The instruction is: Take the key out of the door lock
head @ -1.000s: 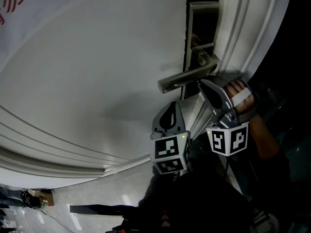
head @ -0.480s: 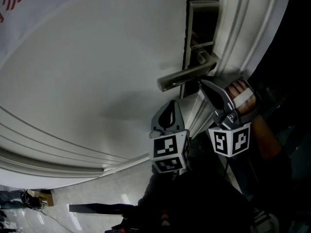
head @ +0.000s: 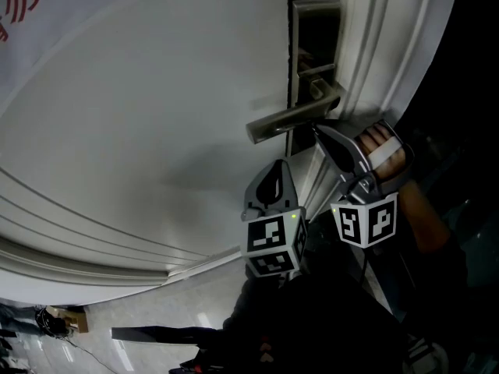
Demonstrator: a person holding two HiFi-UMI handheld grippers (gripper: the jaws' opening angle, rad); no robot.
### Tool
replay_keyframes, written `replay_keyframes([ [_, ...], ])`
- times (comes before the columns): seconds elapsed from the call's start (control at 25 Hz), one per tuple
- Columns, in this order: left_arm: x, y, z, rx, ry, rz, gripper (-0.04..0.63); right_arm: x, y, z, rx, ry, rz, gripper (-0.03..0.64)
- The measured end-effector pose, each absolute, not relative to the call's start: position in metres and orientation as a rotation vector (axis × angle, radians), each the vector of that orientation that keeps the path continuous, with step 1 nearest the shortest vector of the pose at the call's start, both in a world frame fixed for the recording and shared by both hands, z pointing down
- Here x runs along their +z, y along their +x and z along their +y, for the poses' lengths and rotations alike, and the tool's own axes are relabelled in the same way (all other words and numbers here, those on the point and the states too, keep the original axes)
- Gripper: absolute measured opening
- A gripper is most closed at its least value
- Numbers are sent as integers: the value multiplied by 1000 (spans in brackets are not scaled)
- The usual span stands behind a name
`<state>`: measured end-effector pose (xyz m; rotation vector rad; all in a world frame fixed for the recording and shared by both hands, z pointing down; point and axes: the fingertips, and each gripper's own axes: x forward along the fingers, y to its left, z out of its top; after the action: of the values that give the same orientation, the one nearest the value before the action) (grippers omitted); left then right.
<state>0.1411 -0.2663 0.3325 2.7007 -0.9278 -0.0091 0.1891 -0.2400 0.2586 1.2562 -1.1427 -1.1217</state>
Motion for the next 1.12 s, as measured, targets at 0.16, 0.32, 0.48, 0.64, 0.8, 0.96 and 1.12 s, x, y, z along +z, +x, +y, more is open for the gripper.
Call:
replay_keyframes([
  [0.16,334,140,-267,1,2691,-930,0,258,190,-240,-1121,1258,-1139,12],
  [0.32,334,139,-268,-9,2694,-935,0,259,189,-240,-1125,1256,-1137,12],
  [0.48,334,139,-268,-10,2697,-939,0,259,189,-240,-1128,1256,-1140,12],
  [0.64,333,142,-268,-1,2701,-948,0,259,190,-240,-1131,1259,-1142,12],
  [0.8,333,145,-267,3,2710,-934,0,258,191,-239,-1129,1266,-1135,12],
  [0.96,330,144,-270,-5,2711,-935,0,258,190,-239,-1131,1265,-1132,12],
  [1.12,331,146,-270,0,2714,-927,0,258,190,-240,-1135,1255,-1128,12],
])
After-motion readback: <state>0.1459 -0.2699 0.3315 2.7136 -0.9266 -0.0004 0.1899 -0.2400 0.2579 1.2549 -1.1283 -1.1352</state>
